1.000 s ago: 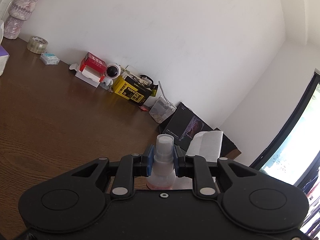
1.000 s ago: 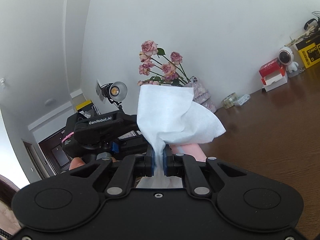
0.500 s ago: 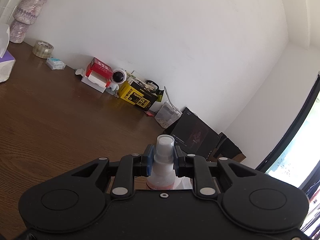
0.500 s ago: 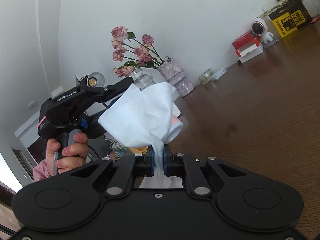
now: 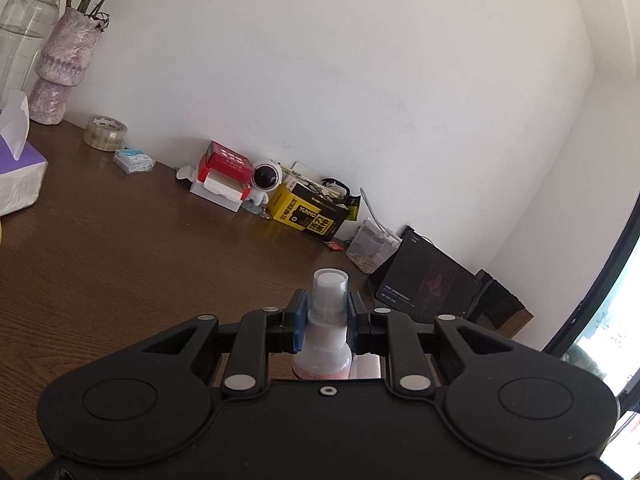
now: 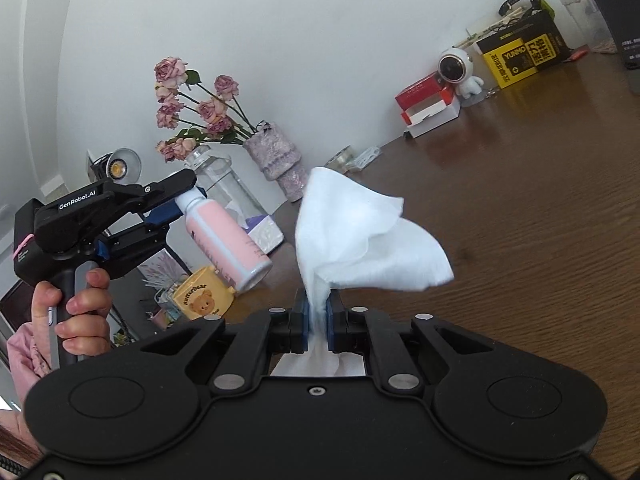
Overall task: Clean container
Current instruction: 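Wipe the pink bottle with the tissue in the right gripper while the left gripper holds it, then lower the pink spray bottle onto the desk with the left gripper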
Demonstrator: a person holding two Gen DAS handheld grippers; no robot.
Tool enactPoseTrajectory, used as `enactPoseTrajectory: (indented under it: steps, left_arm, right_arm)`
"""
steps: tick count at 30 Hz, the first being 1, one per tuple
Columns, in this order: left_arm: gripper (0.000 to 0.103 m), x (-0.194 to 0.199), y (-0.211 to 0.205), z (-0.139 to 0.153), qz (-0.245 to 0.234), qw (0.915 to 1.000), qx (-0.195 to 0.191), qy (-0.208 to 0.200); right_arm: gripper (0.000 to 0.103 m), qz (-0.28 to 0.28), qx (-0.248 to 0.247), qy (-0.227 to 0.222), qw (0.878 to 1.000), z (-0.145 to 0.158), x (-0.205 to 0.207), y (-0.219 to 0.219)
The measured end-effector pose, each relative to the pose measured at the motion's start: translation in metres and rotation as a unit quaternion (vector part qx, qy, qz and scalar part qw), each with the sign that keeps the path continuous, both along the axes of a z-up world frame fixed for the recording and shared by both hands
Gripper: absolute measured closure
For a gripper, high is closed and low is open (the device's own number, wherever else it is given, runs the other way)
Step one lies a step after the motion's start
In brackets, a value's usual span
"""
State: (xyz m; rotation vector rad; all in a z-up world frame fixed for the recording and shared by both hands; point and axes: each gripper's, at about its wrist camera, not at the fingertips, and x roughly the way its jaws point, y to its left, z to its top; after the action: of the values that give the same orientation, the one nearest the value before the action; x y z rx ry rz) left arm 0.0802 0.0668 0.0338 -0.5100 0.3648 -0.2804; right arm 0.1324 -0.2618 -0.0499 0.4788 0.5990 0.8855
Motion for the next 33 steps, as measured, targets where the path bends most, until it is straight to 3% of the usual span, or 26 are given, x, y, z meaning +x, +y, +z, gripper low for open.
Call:
enactPoseTrajectory:
  steps: [11, 15, 24, 33]
  left_arm:
    - [0.083, 0.032, -0.008, -0.005, 0.052, 0.9962, 0.07, -0.008]
    - [0.083, 0.046, -0.023, -0.008, 0.066, 0.9896, 0.127, -0.015]
    - [0.083, 0.07, -0.047, -0.036, 0.087, 0.9726, 0.215, -0.016]
    - [0.083, 0.074, -0.056, -0.05, 0.076, 0.968, 0.239, -0.004]
  right_arm:
    - [0.093, -0.03, -0.03, -0.015, 0.999, 0.02, 0.028, 0.004]
    - [0.093, -0.03, -0.021, -0.012, 0.999, 0.02, 0.032, 0.002]
    - [0.093, -0.033, -0.018, 0.0, 0.999, 0.012, 0.028, -0.005]
    - [0.093, -0.041, -0.005, 0.009, 0.999, 0.005, 0.031, -0.013]
